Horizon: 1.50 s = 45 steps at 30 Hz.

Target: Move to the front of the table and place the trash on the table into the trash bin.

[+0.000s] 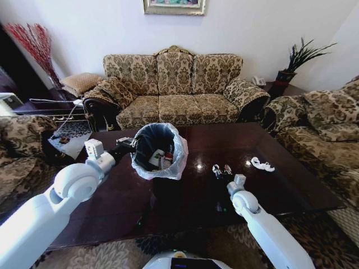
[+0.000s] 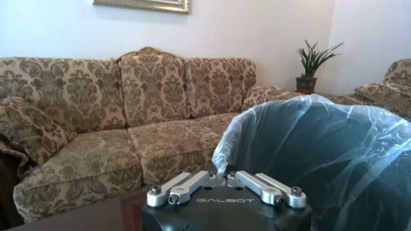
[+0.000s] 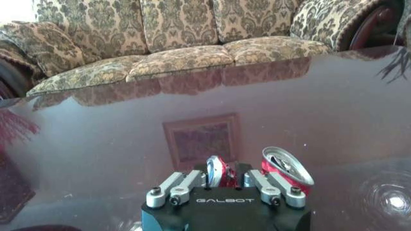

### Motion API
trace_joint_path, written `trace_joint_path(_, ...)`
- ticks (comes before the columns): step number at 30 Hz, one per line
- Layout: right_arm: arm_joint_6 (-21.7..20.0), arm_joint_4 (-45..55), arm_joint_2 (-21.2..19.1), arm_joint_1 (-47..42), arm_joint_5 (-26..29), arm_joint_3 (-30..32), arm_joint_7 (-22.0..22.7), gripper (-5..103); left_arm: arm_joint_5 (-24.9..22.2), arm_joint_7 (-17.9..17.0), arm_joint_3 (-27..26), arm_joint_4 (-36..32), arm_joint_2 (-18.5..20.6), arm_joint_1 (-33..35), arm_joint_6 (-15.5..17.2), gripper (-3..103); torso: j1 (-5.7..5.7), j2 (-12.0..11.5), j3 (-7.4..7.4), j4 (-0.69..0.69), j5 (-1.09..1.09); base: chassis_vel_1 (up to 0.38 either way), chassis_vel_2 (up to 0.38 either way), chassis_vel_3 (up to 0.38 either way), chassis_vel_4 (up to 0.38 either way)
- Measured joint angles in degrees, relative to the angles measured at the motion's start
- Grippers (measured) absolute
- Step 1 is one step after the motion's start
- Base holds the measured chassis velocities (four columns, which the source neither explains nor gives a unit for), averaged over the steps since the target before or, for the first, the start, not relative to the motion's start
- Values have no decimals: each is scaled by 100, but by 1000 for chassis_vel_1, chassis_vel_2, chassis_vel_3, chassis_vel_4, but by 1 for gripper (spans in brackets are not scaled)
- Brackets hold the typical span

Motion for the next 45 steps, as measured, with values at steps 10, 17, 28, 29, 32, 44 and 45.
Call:
trace_joint_path(10,27,25,76,-39,-17,34,71,13,1,20,-18,12,19,-23,-12,3,0,0,0,1,1,0,0,0,0)
trace_joint_path(17,161,1051,-432,-78,177,296,579,6,-5,25,-31,-56,8,-6,-17,3,0,0,1,0,2,0,0,0,0)
trace_joint_path(28,182,3513,-2326,1031,1792,508,788,1,-15,67,142,-26,72,-80,-18,3,0,0,1,0,0,0,0,0,0)
trace_joint_path(29,151,3772,-2504,1438,2133,424,674,1,-15,68,157,-23,73,-80,-18,3,0,0,0,1,-1,0,0,0,0)
trace_joint_path(32,105,4041,-2685,1999,2638,263,413,1,-10,71,189,-10,73,-76,-18,3,0,0,0,2,-2,0,0,0,0)
trace_joint_path(44,-99,4420,-2590,3472,3866,-1567,-572,1,60,244,350,-60,195,-159,29,3,0,0,0,-2,1,0,0,0,0)
trace_joint_path(45,-94,4401,-2520,3618,3866,-1832,-614,1,40,264,350,-61,220,-189,30,3,0,0,0,-2,3,0,0,0,0)
